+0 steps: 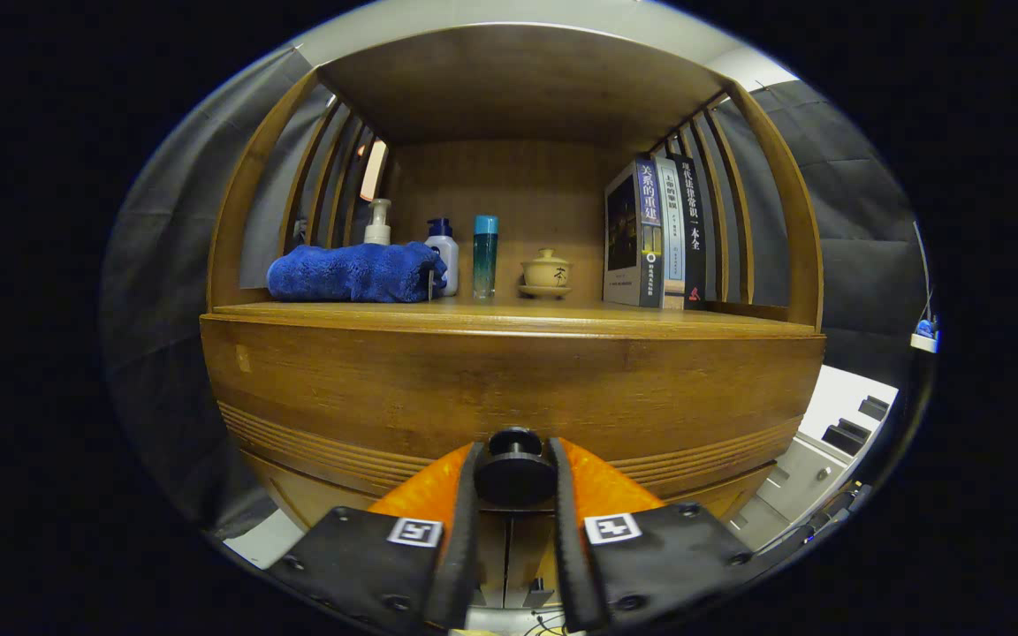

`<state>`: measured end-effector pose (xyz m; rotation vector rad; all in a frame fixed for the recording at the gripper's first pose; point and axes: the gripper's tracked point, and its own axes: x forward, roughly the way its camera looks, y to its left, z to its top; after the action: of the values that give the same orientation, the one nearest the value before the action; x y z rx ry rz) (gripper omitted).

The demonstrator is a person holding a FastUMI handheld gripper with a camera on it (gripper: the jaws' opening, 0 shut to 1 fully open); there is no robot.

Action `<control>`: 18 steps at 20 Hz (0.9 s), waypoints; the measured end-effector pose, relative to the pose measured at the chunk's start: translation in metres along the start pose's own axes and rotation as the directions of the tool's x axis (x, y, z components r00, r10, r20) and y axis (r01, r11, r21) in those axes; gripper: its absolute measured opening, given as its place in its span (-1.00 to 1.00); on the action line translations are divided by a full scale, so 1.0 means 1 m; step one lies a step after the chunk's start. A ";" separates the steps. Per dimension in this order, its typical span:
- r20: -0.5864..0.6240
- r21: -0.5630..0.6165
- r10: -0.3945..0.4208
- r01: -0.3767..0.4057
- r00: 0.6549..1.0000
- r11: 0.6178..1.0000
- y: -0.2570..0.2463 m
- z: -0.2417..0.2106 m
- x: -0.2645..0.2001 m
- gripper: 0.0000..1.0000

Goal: Pull open the drawer, take out the items inside it, and place them on the countertop above the cabinet.

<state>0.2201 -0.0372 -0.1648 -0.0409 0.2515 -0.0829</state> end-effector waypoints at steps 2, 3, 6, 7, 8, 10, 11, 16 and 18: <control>-0.006 0.000 -0.004 0.004 1.000 1.000 -0.001 0.000 0.001 -0.12; -0.010 -0.001 -0.013 0.013 1.000 1.000 -0.002 -0.001 0.001 -0.12; -0.005 0.020 -0.014 0.014 1.000 1.000 0.000 -0.001 -0.008 -0.12; -0.003 0.016 -0.021 0.021 1.000 1.000 -0.001 -0.002 -0.014 -0.12; -0.003 0.015 -0.024 0.024 1.000 1.000 -0.001 -0.004 -0.021 -0.12; 0.001 0.028 -0.015 0.015 1.000 0.999 0.001 -0.005 -0.032 -0.12; 0.003 0.032 -0.008 0.008 1.000 0.999 0.002 -0.005 -0.038 -0.12; 0.010 0.042 -0.017 0.017 1.000 0.999 0.000 -0.011 -0.072 -0.12; 0.004 0.057 -0.013 0.013 1.000 0.998 -0.001 -0.013 -0.087 -0.13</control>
<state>0.1330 -0.0310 -0.1556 0.0137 0.2448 -0.1026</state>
